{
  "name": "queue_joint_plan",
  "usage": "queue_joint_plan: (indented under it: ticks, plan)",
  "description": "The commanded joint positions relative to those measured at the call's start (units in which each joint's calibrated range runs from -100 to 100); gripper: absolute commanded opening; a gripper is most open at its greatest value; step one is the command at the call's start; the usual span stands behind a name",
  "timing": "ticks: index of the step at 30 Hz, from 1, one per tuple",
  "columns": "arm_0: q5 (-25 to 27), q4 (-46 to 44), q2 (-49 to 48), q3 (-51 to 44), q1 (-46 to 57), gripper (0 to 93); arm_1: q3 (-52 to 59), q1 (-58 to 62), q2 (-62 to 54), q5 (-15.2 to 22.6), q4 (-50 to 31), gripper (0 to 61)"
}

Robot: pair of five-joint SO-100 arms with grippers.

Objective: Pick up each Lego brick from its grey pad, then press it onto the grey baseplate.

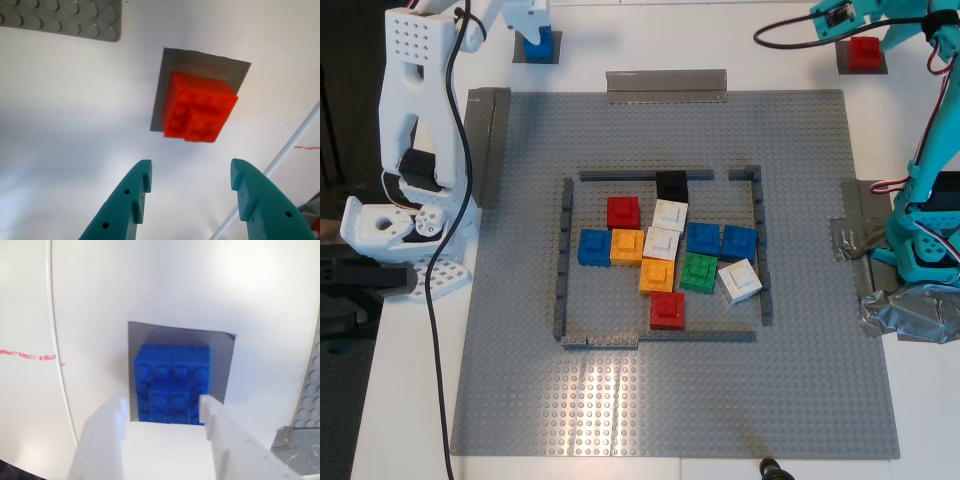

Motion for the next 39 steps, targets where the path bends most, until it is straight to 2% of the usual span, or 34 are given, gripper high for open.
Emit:
queue_joint_plan:
  ticks: [1, 10, 18, 20, 23, 33, 39]
  plan:
    - [-0.4, -0.3, 1.8, -4.8, -0.5, 18.4, -5.5, -0.1, -1.3, 0.2, -0.4, 17.2]
    - [-1.0, -0.3, 7.7, -13.4, -0.7, 18.4, -5.8, 0.3, -0.3, 0.1, 0.1, 16.4]
    - [-0.9, 0.2, 9.6, -13.4, -0.7, 18.4, -5.7, 0.2, 0.1, 0.0, 0.5, 16.0]
    - [-1.0, 0.3, 9.7, -13.3, -0.7, 18.4, -5.7, 0.1, 0.1, 0.0, 0.5, 14.1]
    - [-1.0, 0.3, 9.7, -13.3, -0.7, 18.4, -6.0, -0.1, 0.1, 0.0, 0.5, 6.5]
    - [-1.0, 0.3, 11.1, -12.4, -0.7, 18.3, -7.6, 0.1, -1.6, 0.3, 1.4, 1.8]
    - [-1.1, 0.2, 12.1, -13.1, -0.3, 18.3, -9.1, 1.8, -8.4, -1.2, 4.5, 0.2]
